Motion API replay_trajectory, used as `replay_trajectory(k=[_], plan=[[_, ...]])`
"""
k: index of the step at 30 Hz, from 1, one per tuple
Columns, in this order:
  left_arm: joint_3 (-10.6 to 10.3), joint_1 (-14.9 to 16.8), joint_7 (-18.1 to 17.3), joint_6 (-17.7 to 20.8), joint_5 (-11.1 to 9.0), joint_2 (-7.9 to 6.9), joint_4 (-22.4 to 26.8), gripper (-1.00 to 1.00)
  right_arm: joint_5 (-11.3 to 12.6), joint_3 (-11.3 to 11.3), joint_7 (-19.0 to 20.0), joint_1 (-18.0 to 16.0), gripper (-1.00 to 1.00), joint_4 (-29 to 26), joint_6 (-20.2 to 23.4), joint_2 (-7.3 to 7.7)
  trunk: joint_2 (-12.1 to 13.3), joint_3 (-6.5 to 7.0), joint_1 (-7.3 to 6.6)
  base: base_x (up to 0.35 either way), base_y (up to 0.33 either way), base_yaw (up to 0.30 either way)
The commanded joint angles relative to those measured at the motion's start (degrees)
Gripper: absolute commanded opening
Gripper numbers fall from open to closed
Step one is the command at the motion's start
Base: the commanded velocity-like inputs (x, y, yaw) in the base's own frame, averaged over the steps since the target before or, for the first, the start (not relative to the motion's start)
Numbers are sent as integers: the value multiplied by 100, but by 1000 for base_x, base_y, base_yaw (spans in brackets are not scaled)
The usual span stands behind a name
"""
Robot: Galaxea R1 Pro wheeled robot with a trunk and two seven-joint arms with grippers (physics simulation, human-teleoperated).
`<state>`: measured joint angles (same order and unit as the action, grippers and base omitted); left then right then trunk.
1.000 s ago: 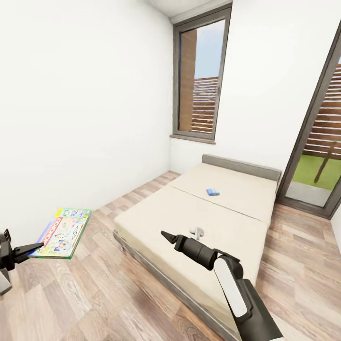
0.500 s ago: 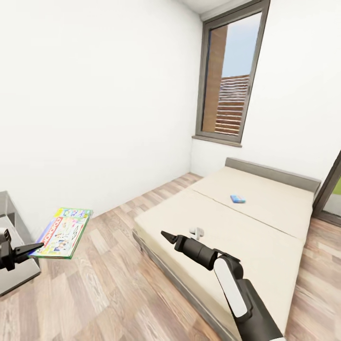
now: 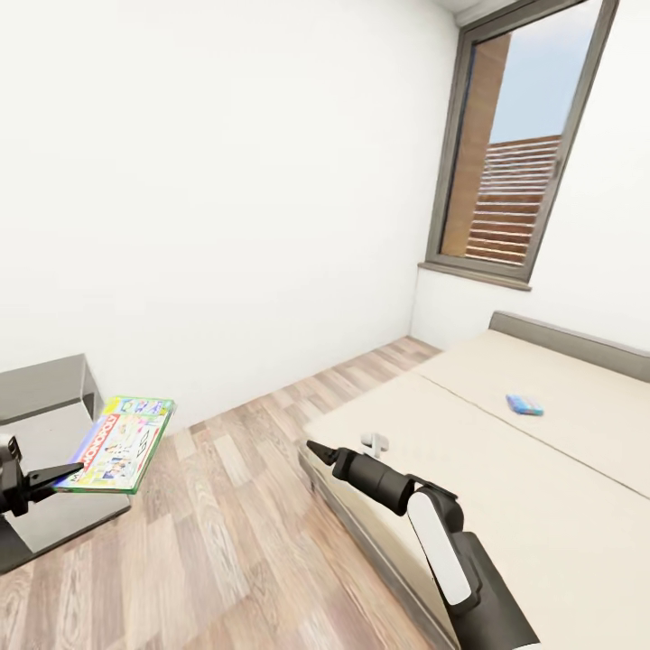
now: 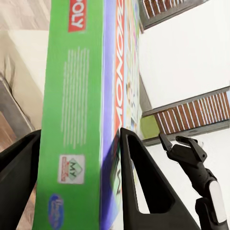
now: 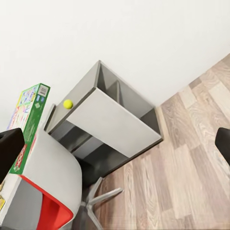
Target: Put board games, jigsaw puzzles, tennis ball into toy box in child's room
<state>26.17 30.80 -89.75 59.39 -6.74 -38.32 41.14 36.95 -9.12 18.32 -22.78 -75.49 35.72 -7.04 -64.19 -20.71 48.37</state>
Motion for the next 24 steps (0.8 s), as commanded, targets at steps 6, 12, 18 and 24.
replay_trajectory(k=[6,12,18,24], plan=[[3,5,-25,61,-12,0,-1,-100,14,7,5,-4,100,12,31,-6,-4,-7,4,301,182,289],[3,5,-25,61,-12,0,-1,-100,14,7,5,-5,100,22,31,-8,-4,-7,4,275,218,289],[3,5,-25,61,-13,7,-1,-100,14,7,3,-6,100,25,31,-8,-4,-7,4,133,65,289],[10,5,-25,61,-26,8,-1,-100,14,7,3,-1,100,26,31,-8,-4,-7,4,14,6,289]])
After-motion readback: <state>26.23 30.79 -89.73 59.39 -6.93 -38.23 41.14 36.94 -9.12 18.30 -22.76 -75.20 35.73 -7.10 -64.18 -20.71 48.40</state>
